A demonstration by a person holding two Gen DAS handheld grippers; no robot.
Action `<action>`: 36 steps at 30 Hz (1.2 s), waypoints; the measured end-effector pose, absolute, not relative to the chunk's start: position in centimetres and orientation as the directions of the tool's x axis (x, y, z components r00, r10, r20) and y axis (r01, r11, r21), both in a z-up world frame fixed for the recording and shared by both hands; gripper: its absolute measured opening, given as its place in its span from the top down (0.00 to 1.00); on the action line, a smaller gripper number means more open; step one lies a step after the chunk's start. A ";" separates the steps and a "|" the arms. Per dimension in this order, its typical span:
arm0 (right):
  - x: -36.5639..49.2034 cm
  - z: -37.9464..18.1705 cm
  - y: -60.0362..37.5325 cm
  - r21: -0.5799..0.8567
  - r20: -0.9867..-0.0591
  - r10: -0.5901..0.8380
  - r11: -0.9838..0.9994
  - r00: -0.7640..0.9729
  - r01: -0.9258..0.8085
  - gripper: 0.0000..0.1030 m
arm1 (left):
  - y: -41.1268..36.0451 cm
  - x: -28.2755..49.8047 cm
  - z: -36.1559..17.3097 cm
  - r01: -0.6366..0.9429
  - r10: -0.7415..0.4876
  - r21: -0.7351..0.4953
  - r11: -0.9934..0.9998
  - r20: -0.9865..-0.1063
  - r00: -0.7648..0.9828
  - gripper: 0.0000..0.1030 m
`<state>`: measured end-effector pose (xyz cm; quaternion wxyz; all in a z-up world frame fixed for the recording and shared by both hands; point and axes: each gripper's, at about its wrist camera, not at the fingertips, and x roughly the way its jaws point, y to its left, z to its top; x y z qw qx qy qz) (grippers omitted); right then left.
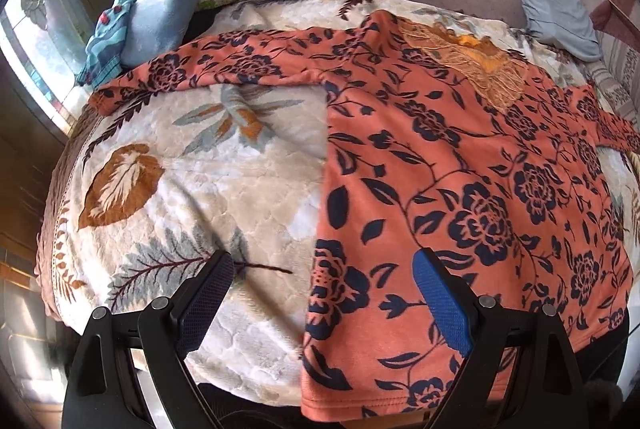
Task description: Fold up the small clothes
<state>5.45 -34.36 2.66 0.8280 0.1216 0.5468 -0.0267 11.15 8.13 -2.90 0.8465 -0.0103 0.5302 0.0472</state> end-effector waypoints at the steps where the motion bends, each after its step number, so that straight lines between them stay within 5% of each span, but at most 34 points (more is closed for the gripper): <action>1: 5.7 1.9 -35.2 0.186 -0.917 0.096 0.962 0.387 0.202 0.01 | 8.8 11.6 -3.4 -0.116 0.079 0.034 0.993 -0.906 0.415 0.12; 6: 6.2 -1.6 -34.9 0.269 -0.925 0.193 0.941 0.327 0.204 0.03 | 10.8 12.9 -6.6 -0.189 0.032 -0.032 0.981 -0.944 0.329 0.12; 10: 6.1 -3.5 -32.4 0.318 -0.925 0.277 0.939 0.260 0.132 0.18 | 11.1 13.3 -9.2 -0.199 -0.028 -0.083 0.976 -0.964 0.266 0.12; 12: 5.9 -3.7 -31.6 0.284 -0.935 0.254 0.954 0.249 0.094 0.41 | 10.9 13.5 -10.2 -0.190 -0.035 -0.083 0.978 -0.970 0.242 0.12; 14: 5.8 -2.9 -31.9 0.326 -0.920 0.300 0.943 0.253 0.066 0.94 | 10.7 13.6 -10.3 -0.179 -0.022 -0.068 0.982 -0.969 0.244 0.13; 22: 5.2 -4.0 -35.2 0.268 -0.951 0.240 0.954 0.194 0.135 0.94 | 10.4 13.5 -10.7 -0.181 0.002 -0.043 0.983 -0.970 0.242 0.13; 27: 6.4 -0.6 -36.6 0.363 -0.896 0.308 0.923 0.321 0.127 0.87 | 9.9 13.7 -8.5 -0.162 0.002 -0.045 0.986 -0.961 0.275 0.15; 31: 9.1 1.3 -41.8 0.365 -0.870 0.244 0.903 0.428 0.226 0.68 | 8.6 14.9 -5.9 -0.160 -0.036 -0.093 0.983 -0.945 0.324 0.15; 36: 12.0 1.2 -51.2 0.382 -0.849 0.128 0.819 0.513 0.428 0.68 | 4.1 17.9 -4.1 -0.096 -0.031 -0.067 0.993 -0.944 0.329 0.15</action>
